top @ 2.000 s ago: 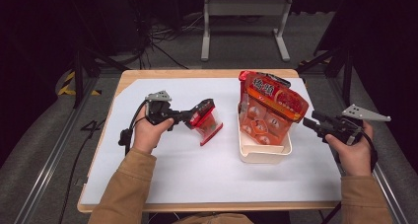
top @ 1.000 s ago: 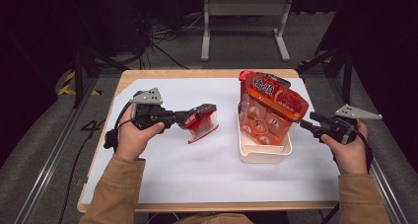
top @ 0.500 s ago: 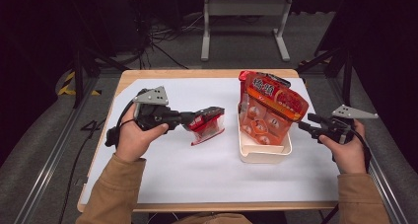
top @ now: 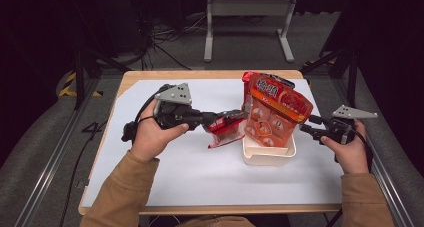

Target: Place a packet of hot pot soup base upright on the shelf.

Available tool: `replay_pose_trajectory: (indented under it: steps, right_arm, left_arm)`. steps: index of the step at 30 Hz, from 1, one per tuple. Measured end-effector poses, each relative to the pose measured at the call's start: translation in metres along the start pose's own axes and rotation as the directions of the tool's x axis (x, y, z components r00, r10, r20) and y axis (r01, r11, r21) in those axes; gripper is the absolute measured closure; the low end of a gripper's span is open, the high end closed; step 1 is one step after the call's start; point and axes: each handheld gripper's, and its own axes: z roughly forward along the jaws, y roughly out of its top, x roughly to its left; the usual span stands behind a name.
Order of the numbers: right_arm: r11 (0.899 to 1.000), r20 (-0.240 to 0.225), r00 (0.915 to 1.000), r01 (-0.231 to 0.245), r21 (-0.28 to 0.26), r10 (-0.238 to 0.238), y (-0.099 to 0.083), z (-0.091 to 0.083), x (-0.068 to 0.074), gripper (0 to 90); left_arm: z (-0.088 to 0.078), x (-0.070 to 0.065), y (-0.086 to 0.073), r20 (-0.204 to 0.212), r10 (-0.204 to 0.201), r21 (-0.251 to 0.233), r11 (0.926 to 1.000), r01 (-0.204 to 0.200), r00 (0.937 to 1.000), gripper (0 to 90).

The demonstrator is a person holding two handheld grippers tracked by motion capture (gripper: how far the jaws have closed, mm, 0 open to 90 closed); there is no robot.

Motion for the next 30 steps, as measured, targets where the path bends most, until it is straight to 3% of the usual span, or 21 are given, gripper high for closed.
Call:
replay_pose_trajectory:
  steps: [13, 21, 30]
  right_arm:
    - [0.999, -0.037, 0.9993, -0.002, -0.036, 0.000, 0.005, -0.001, 0.003, 42.0]
    - [0.999, -0.026, 0.9996, -0.009, -0.042, 0.008, 0.004, -0.005, 0.002, 41.9]
    - [0.999, -0.025, 0.9996, -0.017, -0.045, 0.016, 0.003, -0.006, -0.001, 41.9]
  left_arm:
    - [0.031, -0.005, 0.022, 0.049, 0.051, -0.005, 0.9987, -0.051, 0.9975, 89.5]
    - [0.051, 0.001, 0.029, 0.069, 0.057, -0.011, 0.9983, -0.056, 0.9960, 89.5]
    - [0.069, 0.004, 0.036, 0.076, 0.092, -0.037, 0.9953, -0.090, 0.9929, 89.5]
